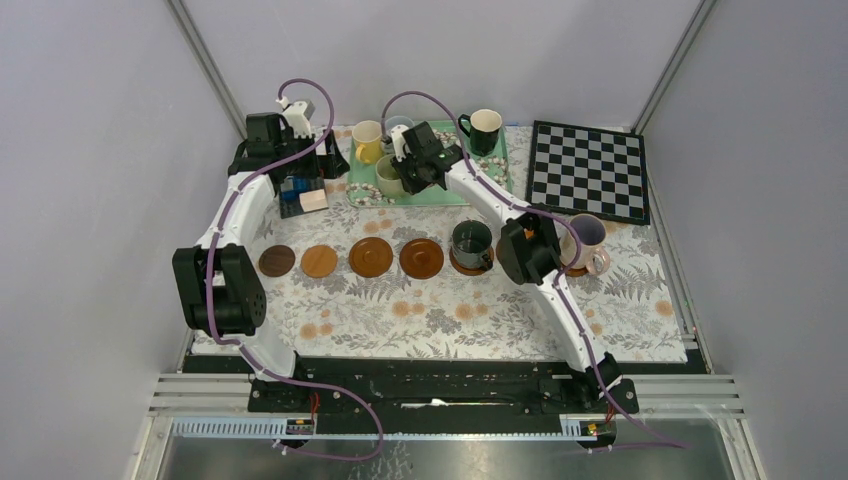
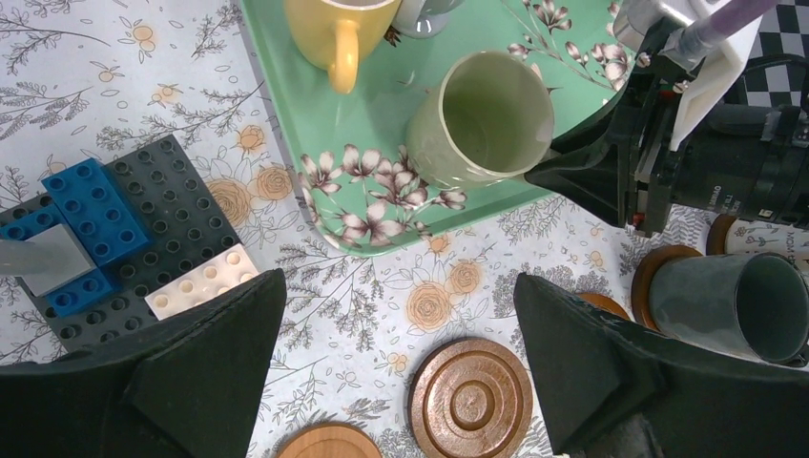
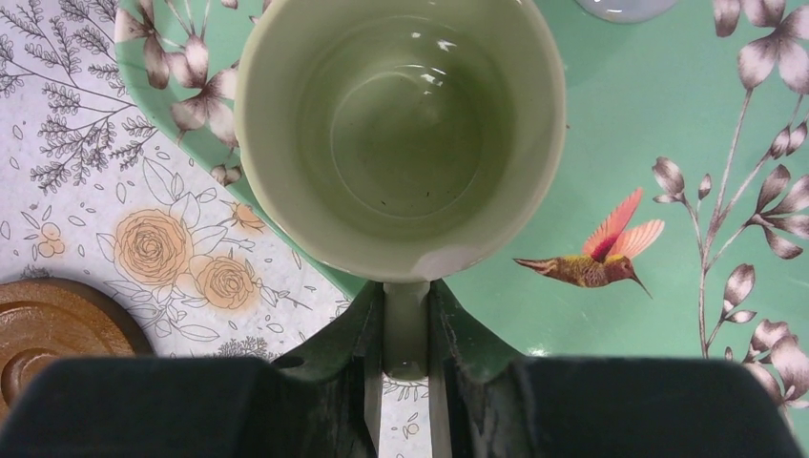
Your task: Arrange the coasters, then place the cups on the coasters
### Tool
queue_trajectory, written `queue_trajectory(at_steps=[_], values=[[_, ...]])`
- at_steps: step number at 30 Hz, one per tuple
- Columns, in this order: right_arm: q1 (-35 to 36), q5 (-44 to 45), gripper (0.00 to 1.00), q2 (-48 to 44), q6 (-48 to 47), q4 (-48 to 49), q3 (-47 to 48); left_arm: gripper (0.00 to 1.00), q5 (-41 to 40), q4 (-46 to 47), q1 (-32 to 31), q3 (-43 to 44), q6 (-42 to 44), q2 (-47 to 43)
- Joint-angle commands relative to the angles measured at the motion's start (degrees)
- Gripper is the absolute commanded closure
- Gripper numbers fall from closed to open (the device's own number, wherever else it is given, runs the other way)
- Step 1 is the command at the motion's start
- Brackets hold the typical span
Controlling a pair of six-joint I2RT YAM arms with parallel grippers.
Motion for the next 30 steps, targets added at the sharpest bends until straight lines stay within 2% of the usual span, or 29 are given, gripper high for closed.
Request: queue_trajectory(at_steps=[1, 6, 10, 13, 20, 25, 30], values=[[-0.1, 1.2, 1.00, -10.5, 2.0, 11.7, -4.5, 0.01, 1.7, 3.8, 0.3, 0.9, -0.8, 0.1], [-0.4, 0.3, 1.00, -15.6, 4.8, 18.2, -10.7, 0.01, 2.1, 4.3, 0.3, 1.4, -1.5, 0.1], [-0.4, -0.9, 1.00, -18.8, 6.7, 17.0, -12.2, 0.01, 2.2, 4.4, 0.3, 1.1, -1.6, -0.2], [-0.3, -1.9, 1.00, -23.0, 8.0, 17.7, -17.4, 0.01, 2.3, 4.8, 0.4, 0.5, -1.8, -0.6], [0.7, 0.2, 1.00, -37.6, 12.3, 21.1, -38.5, 0.01, 2.7, 5.4, 0.3, -0.1, -2.7, -0.8], [2.9, 1.8, 1.00, -47.7, 12.7, 27.5, -55.4, 0.01, 2.8, 5.7, 0.3, -0.2, -4.2, -0.2], [6.1, 2.8, 1.00, -51.9, 14.3, 28.3, -62.4, 0.01, 3.5, 5.9, 0.4, -1.3, -5.7, 0.0]])
